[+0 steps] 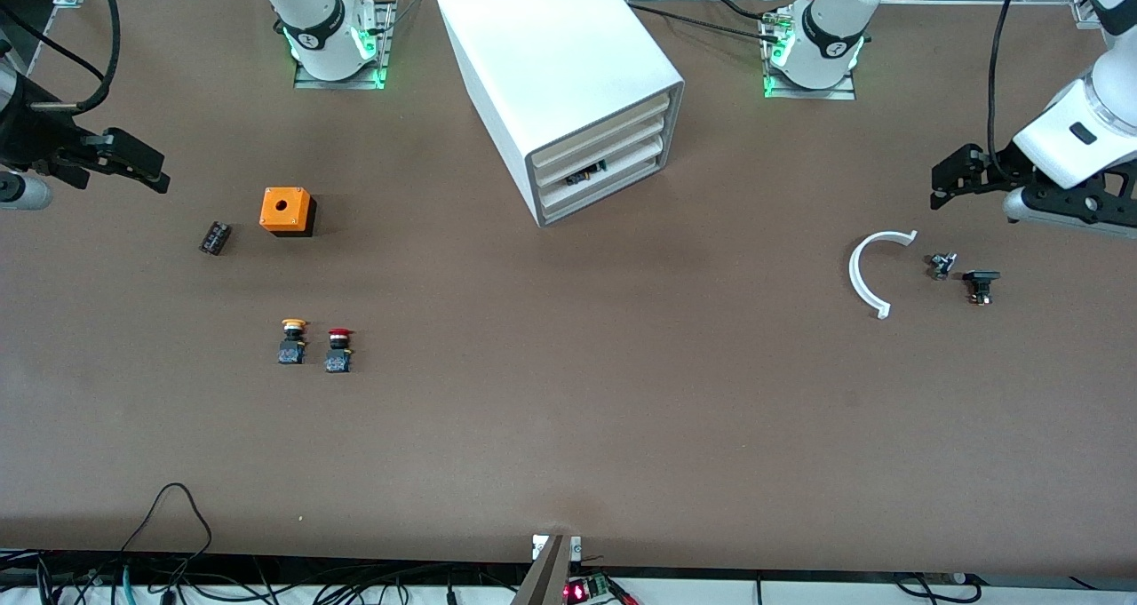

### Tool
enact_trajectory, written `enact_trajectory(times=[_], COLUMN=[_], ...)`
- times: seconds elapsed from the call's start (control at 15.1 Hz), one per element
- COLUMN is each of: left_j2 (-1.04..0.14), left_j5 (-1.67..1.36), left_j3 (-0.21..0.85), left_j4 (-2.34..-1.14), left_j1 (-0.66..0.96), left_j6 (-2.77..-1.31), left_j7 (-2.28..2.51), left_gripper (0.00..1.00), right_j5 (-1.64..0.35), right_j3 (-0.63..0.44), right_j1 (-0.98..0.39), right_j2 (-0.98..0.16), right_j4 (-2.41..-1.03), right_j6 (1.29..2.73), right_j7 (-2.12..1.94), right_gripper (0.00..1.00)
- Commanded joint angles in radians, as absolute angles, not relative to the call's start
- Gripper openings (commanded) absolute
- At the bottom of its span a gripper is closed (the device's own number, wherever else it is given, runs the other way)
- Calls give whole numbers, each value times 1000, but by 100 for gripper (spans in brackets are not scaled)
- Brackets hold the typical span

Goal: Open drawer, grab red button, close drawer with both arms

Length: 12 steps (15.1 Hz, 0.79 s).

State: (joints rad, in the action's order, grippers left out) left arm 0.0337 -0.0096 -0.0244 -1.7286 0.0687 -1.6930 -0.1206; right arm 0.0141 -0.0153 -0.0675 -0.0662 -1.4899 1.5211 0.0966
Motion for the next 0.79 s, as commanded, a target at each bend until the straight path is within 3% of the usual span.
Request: enact_trajectory(times=[0.0,0.73], left_j2=[26,21], left_j5=[-15,-14], left_j3=[-38,-32], left_j4=[-1714,-1707], left_j1=[81,83], left_j6=[-1648,-1647], left_j7=[-103,-112], left_gripper=[100,100], right_j5=[46,72], right_j3=[-14,-14], right_j1=[-67,-67], right_j2=[-57,-55], right_j4=[-1508,-1493], right_j6=[1542,1540], right_j7=[98,80], right_gripper=[100,100])
